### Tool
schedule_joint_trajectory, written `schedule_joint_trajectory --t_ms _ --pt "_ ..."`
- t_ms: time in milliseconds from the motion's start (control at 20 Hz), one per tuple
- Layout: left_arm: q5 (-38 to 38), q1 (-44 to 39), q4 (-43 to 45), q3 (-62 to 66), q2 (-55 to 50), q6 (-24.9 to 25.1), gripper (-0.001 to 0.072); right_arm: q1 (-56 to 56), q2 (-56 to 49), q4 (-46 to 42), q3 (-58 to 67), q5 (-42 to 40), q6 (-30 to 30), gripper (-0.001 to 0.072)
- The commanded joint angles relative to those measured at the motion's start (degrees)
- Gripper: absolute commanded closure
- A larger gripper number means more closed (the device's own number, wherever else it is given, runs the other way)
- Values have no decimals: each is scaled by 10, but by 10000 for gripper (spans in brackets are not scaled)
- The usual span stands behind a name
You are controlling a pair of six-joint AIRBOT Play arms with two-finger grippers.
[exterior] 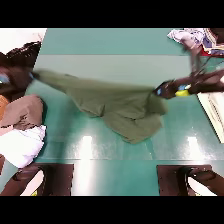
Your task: Fold the shirts.
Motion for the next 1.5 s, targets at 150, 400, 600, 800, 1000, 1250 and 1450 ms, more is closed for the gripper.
schedule_joint_trajectory --t_ms 150,400,600,800,1000,1250,1450 --pt "21 0 26 -165 0 1 683 -5 -59 3 -96 -23 -1 175" --pt "29 0 25 -165 0 1 683 -77 -69 -45 -60 27 -24 175" --pt "35 0 25 -165 0 0 683 -91 -121 -40 -98 37 -75 175" --pt "34 0 24 -165 0 0 683 -90 -193 37 -101 1 -117 175" --pt "36 0 24 -165 0 1 683 -75 -218 55 -101 -1 -137 320" --pt "33 0 24 -147 1 0 684 -72 -161 60 -98 -16 -157 695" --pt "23 0 24 19 3 -2 683 -132 -46 61 3 -11 -136 696"
